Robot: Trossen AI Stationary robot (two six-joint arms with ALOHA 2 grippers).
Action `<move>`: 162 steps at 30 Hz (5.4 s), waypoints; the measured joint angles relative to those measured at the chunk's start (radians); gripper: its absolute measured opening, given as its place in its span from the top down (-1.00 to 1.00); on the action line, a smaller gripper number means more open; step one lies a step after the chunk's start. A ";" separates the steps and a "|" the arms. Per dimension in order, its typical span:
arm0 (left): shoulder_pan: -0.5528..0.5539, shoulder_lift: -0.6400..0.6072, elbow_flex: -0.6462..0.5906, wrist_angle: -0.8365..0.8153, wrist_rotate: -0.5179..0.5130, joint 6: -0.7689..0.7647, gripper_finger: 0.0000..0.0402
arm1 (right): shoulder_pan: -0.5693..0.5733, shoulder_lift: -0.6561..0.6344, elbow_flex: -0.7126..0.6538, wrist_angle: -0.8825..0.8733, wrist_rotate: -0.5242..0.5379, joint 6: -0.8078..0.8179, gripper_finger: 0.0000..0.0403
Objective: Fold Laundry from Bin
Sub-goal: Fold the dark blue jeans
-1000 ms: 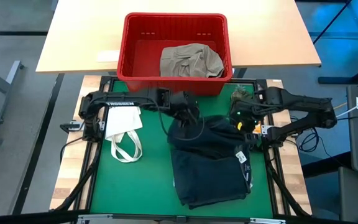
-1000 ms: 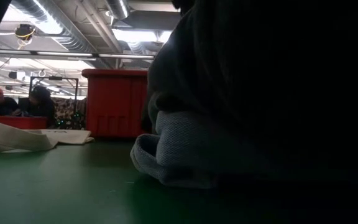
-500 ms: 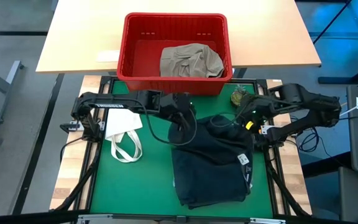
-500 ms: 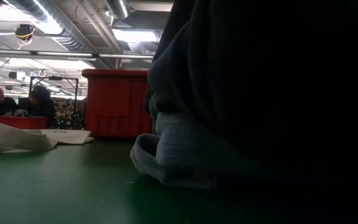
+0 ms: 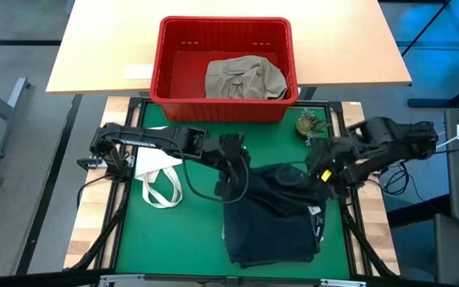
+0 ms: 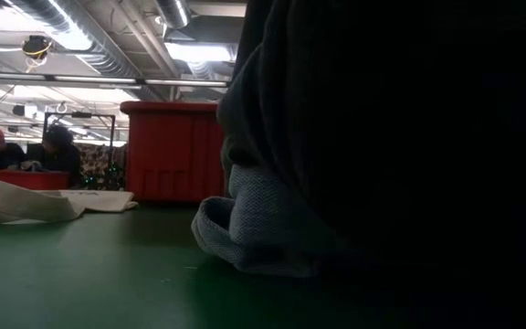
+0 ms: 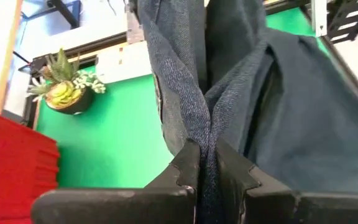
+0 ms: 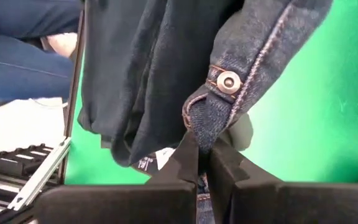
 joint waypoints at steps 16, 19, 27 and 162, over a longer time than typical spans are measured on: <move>-0.128 0.011 0.000 0.026 0.004 -0.123 0.89 | 0.301 0.000 -0.108 0.053 0.150 0.243 0.94; -0.147 0.011 0.000 0.051 0.002 -0.127 0.89 | 0.337 0.000 -0.135 0.083 0.152 0.263 0.94; -0.184 0.058 0.000 0.091 0.017 -0.194 0.88 | 0.443 0.002 -0.164 0.108 0.162 0.331 0.94; -0.111 0.150 0.000 0.154 0.055 -0.165 0.87 | 0.600 0.298 -0.434 0.350 0.568 0.914 0.10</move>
